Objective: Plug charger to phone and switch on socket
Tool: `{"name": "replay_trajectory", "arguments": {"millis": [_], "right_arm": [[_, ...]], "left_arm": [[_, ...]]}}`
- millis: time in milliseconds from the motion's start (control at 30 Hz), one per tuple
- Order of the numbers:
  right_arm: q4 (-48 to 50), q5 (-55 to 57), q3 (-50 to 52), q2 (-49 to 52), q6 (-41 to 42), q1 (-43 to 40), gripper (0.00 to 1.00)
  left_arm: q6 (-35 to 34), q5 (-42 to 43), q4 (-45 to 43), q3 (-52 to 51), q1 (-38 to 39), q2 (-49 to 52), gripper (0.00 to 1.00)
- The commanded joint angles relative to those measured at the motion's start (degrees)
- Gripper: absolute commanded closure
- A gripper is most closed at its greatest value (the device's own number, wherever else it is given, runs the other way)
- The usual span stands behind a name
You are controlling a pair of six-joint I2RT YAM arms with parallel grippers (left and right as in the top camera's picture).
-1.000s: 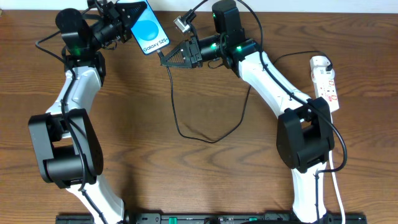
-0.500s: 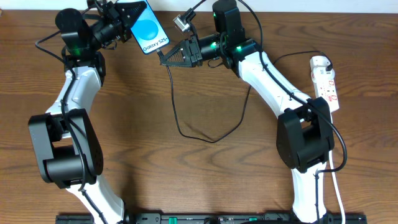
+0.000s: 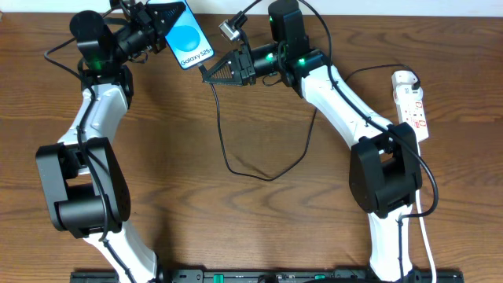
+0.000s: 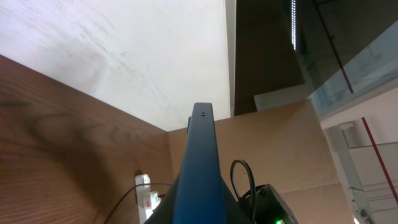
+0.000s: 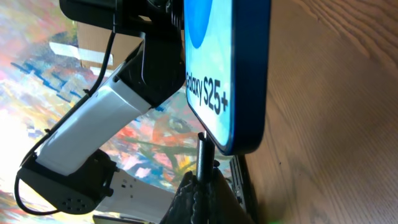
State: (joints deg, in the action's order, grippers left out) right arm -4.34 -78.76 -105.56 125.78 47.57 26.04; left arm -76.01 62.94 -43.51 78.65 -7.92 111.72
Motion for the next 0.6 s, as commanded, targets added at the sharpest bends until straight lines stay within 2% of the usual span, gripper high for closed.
{"name": "replay_trajectory", "arguments": {"millis": [0,367,567], "right_arm": [[0.76,4.24,-0.37,0.26,0.24,-0.44,0.99],[0.94,7.34,-0.37,0.26,0.13,-0.37,0.99],[0.98,9.03,-0.37,0.26,-1.6,-0.11,0.99]], "left_arm": [[2.49,6.12,-0.33,0.15,1.01,-0.83,0.93],[1.6,5.77,-0.31,0.15,1.57,-0.83,0.93],[-1.09,5.6,-0.28,0.15,2.08,-0.83,0.93]]}}
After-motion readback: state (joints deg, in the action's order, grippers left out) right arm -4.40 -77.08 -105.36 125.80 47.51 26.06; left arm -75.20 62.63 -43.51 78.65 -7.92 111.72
